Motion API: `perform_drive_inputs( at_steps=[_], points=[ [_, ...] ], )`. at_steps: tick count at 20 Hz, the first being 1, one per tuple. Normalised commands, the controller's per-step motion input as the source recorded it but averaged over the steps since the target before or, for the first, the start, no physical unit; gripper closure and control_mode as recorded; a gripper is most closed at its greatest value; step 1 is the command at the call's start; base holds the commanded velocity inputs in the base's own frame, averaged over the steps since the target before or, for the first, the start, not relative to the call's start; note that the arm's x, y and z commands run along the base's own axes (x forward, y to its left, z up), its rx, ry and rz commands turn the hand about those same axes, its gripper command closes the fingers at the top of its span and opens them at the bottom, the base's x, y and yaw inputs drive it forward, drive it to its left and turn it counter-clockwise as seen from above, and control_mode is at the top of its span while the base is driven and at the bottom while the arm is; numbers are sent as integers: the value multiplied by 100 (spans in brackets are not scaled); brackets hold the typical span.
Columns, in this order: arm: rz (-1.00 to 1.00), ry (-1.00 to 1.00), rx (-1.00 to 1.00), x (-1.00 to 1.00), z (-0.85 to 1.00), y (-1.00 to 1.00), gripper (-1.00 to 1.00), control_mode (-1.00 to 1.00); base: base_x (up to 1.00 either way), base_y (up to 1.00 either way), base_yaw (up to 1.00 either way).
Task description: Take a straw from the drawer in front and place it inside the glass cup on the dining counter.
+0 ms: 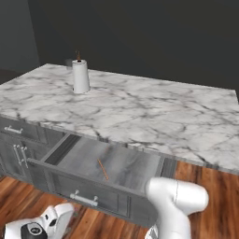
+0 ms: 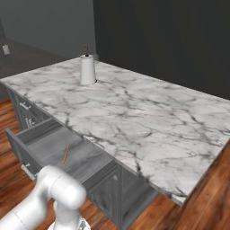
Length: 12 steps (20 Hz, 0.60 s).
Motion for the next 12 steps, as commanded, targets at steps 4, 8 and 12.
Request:
perform_drive_inputs(
  at_steps=[4, 8, 12],
  points=[
    [-5, 0, 25, -57, 100, -10, -100, -100, 0, 0, 0],
    [-4, 0, 23, -29, 100, -6, -100, -100, 0, 0, 0],
    [-4, -7, 20, -2, 100, -10, -100, -100, 0, 0, 0]
  ],
)
